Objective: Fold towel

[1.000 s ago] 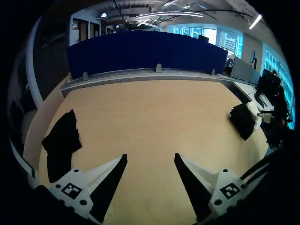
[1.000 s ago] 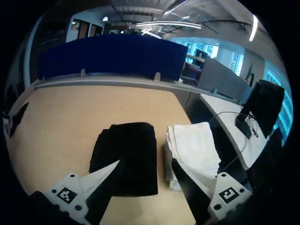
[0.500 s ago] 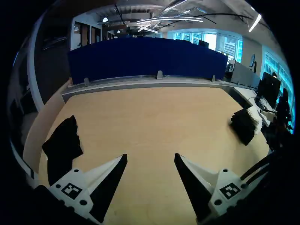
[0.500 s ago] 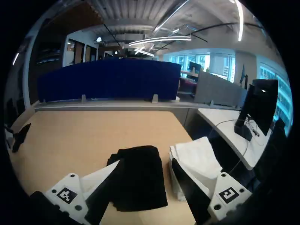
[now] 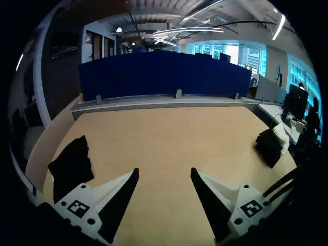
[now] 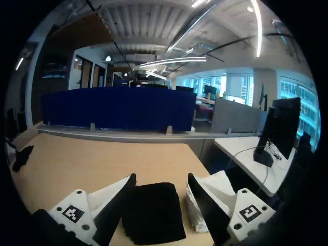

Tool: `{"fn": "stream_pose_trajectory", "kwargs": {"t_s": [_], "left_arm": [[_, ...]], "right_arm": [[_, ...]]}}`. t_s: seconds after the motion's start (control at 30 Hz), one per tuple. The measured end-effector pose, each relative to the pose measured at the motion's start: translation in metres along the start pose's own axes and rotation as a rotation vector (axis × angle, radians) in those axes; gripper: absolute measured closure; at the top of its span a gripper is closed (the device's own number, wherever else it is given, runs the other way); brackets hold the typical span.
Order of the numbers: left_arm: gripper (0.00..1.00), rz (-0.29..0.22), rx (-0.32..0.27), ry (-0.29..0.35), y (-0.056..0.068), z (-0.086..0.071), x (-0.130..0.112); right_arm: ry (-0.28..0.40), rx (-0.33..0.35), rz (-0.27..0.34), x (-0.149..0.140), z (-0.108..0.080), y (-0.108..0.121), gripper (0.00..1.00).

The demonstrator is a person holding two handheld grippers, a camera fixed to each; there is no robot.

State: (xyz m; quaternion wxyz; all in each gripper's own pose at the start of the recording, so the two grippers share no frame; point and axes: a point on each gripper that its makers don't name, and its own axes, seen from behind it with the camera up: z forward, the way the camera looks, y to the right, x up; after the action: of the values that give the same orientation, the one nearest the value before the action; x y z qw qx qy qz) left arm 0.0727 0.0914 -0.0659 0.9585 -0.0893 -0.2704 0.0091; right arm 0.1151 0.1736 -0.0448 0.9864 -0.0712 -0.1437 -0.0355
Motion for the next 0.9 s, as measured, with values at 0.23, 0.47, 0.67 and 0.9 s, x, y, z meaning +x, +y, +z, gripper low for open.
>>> {"fn": "stream_pose_trajectory", "kwargs": {"t_s": [0.23, 0.47, 0.67, 0.9], "left_arm": [[0.07, -0.014, 0.029, 0.067, -0.013, 0.004, 0.020], [0.07, -0.016, 0.053, 0.145, -0.027, 0.005, 0.043], [0.07, -0.015, 0.068, 0.188, -0.038, 0.007, 0.055], [0.07, -0.025, 0.071, 0.234, -0.044, 0.007, 0.069]], "right_arm": [[0.038, 0.023, -0.011, 0.019, 0.002, -0.027, 0.02], [0.084, 0.068, 0.013, 0.042, 0.002, -0.067, 0.02], [0.111, 0.115, 0.037, 0.056, 0.002, -0.105, 0.02], [0.136, 0.169, 0.066, 0.070, 0.003, -0.150, 0.02]]}}
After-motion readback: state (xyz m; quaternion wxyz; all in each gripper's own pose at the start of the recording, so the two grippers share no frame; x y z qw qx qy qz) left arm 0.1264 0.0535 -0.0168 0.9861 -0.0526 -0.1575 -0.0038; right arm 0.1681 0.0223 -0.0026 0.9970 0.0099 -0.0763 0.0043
